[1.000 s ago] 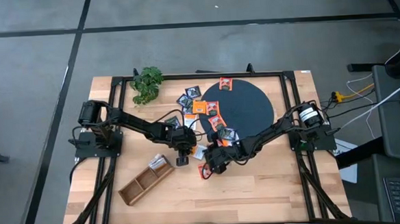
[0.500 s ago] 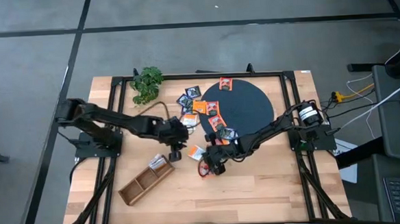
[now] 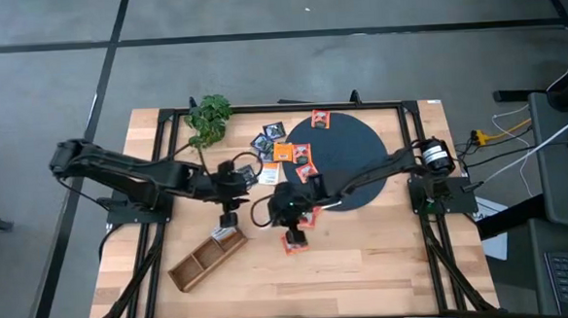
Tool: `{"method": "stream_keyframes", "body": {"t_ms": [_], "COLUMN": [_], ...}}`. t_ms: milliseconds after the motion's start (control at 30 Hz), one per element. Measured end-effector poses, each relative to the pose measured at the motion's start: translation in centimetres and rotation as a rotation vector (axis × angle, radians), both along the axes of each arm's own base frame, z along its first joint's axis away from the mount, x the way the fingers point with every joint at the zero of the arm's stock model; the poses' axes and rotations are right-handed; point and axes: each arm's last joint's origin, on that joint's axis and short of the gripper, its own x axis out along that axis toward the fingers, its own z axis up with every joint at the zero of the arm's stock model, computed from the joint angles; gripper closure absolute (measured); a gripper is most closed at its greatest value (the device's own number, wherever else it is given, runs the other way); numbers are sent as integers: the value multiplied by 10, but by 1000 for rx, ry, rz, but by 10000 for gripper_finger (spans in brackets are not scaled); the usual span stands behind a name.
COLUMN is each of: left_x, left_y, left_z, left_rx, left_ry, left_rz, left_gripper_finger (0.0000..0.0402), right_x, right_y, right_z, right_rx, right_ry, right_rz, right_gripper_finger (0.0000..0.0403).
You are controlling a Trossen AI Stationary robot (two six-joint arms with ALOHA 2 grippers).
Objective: Pick & Place Tea
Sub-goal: Put the white tea bag into the right section of the wooden organizer
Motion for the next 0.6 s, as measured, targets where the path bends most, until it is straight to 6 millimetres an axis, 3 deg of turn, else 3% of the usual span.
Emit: {"method": "stream_keyframes", "body": {"t_ms": [167,267,600], "left_x": [-15,-24,-48], "left_y": [-2,-1,5], "left_z": [5,3,8], "left_rx": [22,12,-17], "left_ry": [-6,-16,-76], "left_rz": [68,92,146], "left_gripper_finger": [313,313,313], "right_x": [10,14,47], "right_y": [4,6,9], "right_z": [48,66,58], "right_rx": [113,146,78], "right_ry": [-22,-43,38], "right_rz": [66,78,135], "right_gripper_finger": [402,402,402]}}
